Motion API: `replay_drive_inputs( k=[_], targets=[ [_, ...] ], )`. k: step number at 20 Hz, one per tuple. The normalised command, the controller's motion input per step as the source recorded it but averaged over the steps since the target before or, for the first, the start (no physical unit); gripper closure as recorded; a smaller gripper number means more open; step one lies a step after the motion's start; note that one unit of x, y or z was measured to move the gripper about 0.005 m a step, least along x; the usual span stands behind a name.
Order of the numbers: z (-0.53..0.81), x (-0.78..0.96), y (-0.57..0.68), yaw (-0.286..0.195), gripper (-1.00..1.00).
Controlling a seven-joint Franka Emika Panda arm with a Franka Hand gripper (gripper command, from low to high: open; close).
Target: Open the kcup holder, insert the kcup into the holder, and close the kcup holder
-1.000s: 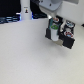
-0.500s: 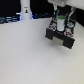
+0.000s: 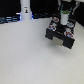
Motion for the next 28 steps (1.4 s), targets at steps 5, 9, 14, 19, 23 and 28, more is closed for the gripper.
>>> replay_drive_inputs(
  k=[5,9,14,19,23,28],
  targets=[
    [-0.33,-0.41,0.08,0.108,1.00],
    [-0.29,-0.18,-0.01,0.055,1.00],
    [-0.23,0.00,-0.02,0.015,1.00],
    [-0.22,0.02,0.00,-0.002,1.00],
    [-0.18,0.01,0.00,-0.007,1.00],
    [-0.28,-0.04,-0.02,0.005,1.00]
  ],
)
